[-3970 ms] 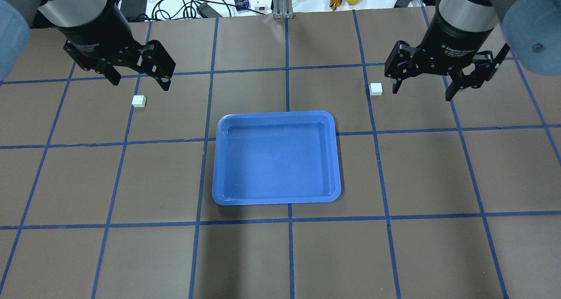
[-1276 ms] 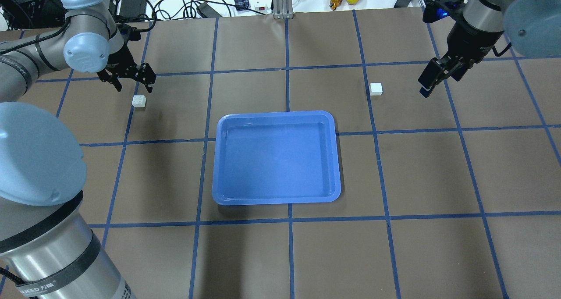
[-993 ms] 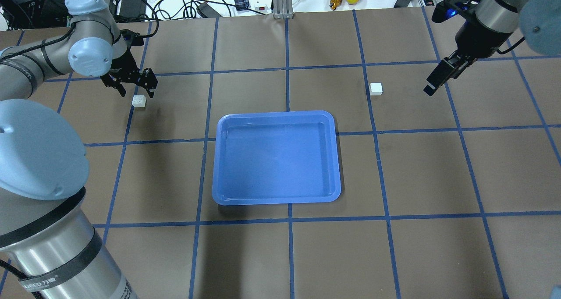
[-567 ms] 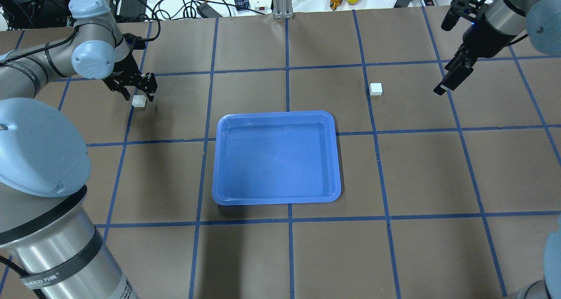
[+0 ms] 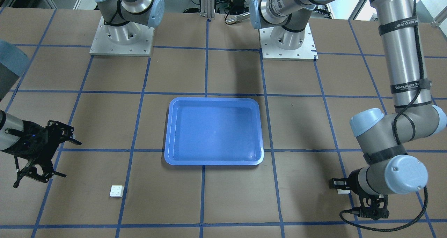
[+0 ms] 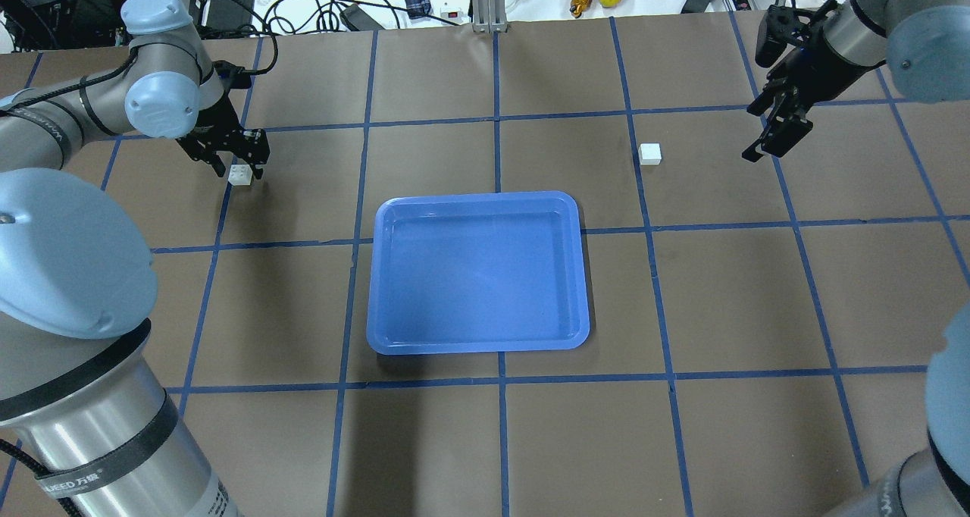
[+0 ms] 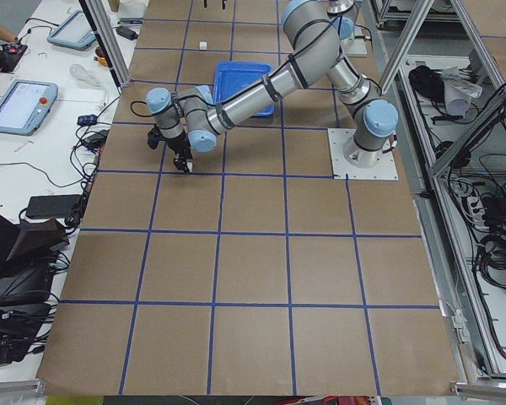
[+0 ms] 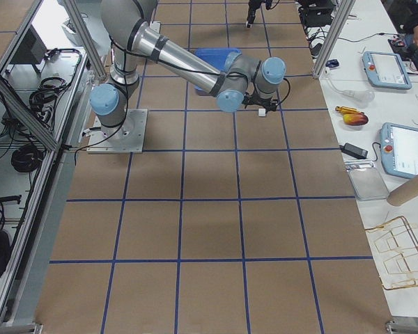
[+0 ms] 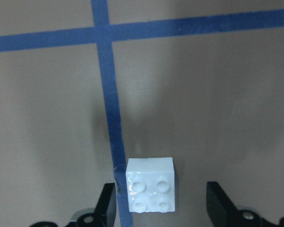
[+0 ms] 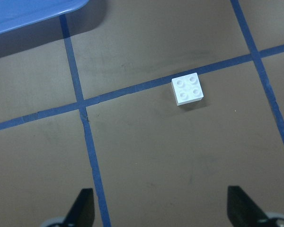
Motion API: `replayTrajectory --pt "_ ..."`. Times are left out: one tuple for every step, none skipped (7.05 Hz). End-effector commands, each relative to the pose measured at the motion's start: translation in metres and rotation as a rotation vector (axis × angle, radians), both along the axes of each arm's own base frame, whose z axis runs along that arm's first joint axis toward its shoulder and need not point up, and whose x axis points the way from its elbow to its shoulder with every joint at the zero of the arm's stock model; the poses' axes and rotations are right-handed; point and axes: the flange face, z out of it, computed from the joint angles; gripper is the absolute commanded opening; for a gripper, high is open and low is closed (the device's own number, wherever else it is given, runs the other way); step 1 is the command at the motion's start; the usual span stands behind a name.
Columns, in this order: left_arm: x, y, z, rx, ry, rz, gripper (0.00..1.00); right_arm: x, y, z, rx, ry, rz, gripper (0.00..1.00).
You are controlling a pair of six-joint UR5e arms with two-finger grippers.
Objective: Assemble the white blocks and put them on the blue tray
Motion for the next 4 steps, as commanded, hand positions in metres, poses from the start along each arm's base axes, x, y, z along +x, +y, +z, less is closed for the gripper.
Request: replayTrajectory --pt "0.003 0.000 0.000 -0.001 0.002 0.004 0.34 0.001 0.002 -0.028 0.053 -0.031 0.013 1.00" --pt "0.005 0.001 0.000 0.001 0.003 0.002 0.25 0.002 -0.002 -0.028 0.042 -0.046 0.007 1.00" --pt "0.006 0.000 0.004 -0.004 0.002 -0.001 0.18 0.002 0.002 -0.031 0.062 -0.048 0.007 1.00" --pt "0.005 0.001 0.015 -0.013 -0.002 0.002 0.16 0.000 -0.003 -0.025 0.037 -0.027 0.014 1.00"
